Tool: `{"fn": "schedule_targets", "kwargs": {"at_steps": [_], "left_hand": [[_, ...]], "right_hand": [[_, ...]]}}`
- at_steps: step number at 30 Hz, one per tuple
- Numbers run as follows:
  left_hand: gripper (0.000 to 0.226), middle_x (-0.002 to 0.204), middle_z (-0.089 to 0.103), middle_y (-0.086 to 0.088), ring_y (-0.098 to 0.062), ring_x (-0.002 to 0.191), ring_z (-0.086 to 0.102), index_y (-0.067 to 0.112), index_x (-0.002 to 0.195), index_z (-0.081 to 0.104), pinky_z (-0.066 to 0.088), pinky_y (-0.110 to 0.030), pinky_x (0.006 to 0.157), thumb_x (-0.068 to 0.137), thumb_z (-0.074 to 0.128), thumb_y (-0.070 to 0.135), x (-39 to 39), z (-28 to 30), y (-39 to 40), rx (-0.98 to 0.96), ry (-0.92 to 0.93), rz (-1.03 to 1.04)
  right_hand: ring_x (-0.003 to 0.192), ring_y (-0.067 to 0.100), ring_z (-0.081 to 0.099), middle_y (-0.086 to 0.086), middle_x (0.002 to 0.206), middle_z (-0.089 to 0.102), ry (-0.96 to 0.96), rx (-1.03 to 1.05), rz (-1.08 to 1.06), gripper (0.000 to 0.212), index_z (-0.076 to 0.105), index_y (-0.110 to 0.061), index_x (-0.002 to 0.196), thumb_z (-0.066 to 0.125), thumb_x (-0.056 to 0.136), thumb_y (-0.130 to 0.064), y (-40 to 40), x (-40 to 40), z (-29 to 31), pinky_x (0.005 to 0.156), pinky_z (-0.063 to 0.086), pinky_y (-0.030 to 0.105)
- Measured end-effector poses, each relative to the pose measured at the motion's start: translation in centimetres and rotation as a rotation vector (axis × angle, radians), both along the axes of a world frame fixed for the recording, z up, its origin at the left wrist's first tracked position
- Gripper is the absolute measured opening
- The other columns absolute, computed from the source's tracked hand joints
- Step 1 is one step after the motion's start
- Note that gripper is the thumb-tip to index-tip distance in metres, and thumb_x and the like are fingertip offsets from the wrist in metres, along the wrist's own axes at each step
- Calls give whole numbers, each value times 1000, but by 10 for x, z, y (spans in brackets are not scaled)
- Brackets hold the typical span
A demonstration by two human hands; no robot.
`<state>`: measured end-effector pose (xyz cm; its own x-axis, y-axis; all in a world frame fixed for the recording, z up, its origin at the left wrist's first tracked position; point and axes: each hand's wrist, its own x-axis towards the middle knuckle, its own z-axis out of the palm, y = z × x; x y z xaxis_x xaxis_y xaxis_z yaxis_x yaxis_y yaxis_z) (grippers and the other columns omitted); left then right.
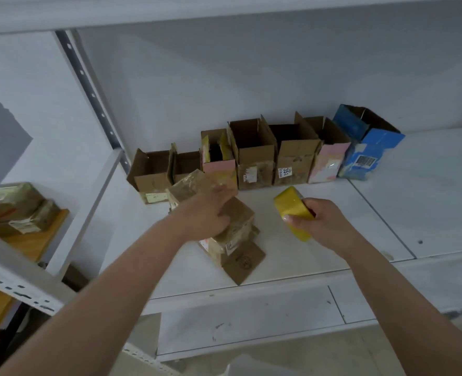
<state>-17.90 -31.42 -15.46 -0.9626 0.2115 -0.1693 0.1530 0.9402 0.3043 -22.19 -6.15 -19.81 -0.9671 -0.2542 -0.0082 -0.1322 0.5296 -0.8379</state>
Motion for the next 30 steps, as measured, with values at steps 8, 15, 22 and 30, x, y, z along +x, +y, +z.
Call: {"fn": "schedule_targets", "kwargs": {"at_steps": [8,15,22,30], "left_hand": [[51,153,37,-5,-17,130,48,20,152,27,41,-27,105,104,41,25,18,-29,5,-11,-105,54],[39,119,61,11,-9,107,58,27,133,54,45,-21,89,95,60,33,29,-10,-7,415,-32,130],[81,50,62,1,-9,48,60,17,55,58,54,-30,62,70,30,91,35,14,39,655,226,333],[54,41,48,8,-5,40,44,19,46,46,42,-24,52,93,61,41,35,17,33,637,348,233]], "right_hand": [[70,-1,66,3,83,71,10,-139,102,12,69,-17,90,72,86,-28,1,14,25,62,51,13],[79,16,70,-1,88,71,104,-121,257,17,66,-21,99,72,85,-29,-13,29,34,70,59,33],[74,6,66,-9,80,68,175,-49,355,10,64,-32,88,73,84,-31,-28,36,43,70,58,35],[63,16,72,-1,76,74,-36,-106,423,33,68,-19,88,77,68,-45,-33,39,60,54,58,27]]}}
